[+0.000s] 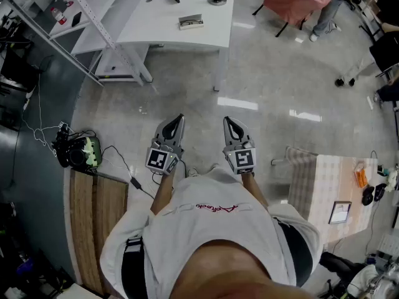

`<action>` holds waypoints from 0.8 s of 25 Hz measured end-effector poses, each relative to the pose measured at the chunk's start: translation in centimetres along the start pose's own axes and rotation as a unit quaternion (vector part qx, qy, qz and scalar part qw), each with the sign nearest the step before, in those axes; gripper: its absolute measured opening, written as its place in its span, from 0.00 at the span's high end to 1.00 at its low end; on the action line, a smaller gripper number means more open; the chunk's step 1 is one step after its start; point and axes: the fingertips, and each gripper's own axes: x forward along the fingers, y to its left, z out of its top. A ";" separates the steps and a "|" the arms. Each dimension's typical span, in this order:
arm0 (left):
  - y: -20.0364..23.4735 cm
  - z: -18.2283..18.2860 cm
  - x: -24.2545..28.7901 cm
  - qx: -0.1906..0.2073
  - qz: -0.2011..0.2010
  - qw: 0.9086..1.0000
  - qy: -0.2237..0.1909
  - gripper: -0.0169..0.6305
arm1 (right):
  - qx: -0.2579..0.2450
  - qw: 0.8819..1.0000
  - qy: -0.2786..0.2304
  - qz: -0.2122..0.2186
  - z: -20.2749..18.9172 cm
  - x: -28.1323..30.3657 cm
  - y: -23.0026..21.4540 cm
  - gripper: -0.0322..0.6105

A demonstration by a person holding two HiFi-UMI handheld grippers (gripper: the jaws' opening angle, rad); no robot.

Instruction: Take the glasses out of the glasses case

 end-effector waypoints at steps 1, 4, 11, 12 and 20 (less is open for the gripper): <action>-0.1 0.0 0.1 0.000 -0.001 1.000 -0.001 0.98 | 0.000 1.000 0.000 0.000 0.0 0.0 -0.1 0.95; -0.6 0.0 0.5 -0.001 -0.003 1.000 -0.002 0.98 | 0.001 1.000 0.000 0.000 0.0 -0.2 -0.4 0.95; -1.8 -0.4 0.7 -0.004 0.001 1.000 -0.001 0.98 | 0.010 1.000 -0.010 0.011 0.0 -1.3 -0.9 0.95; -2.0 -0.5 0.7 -0.004 0.002 1.000 0.001 0.98 | 0.010 1.000 -0.012 0.012 0.0 -1.4 -1.0 0.95; -3.7 -1.4 1.7 -0.005 0.012 1.000 0.005 0.98 | 0.006 1.000 -0.008 0.026 -1.0 -1.9 -2.6 0.95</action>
